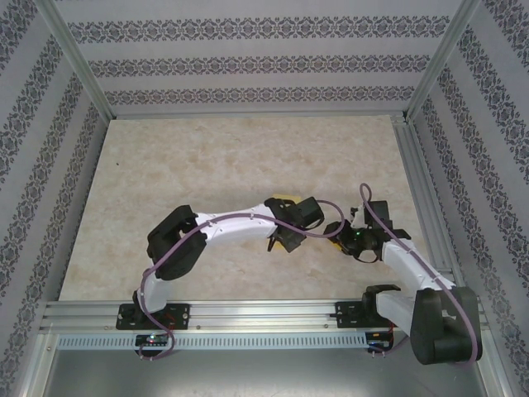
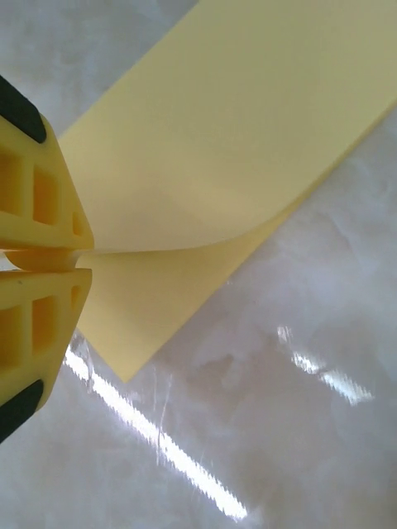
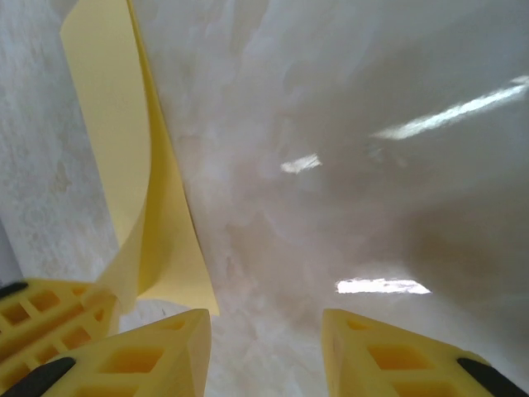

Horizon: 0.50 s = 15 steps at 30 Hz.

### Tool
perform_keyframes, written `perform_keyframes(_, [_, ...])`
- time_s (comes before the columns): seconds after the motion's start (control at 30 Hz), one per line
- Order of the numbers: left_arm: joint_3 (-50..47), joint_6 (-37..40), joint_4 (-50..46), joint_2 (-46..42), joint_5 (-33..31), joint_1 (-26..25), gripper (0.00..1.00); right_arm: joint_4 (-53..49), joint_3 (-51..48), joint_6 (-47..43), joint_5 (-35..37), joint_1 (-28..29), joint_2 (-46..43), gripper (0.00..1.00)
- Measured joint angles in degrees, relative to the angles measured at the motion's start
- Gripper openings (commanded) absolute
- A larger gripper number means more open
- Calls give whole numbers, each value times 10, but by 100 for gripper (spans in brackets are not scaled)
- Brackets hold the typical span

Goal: Fold a paper plane with a square sheet of paper (fold left side to right side)
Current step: Fold the triangle a second time at the center of the table.

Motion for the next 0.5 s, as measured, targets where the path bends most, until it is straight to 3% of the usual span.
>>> perform_keyframes(0.27, [-87, -13, 61, -58, 71, 51, 14, 103, 7, 72, 1, 103, 80, 29])
perform_keyframes(0.5, [-142, -25, 125, -83, 150, 96, 14, 224, 21, 129, 2, 180, 162, 31])
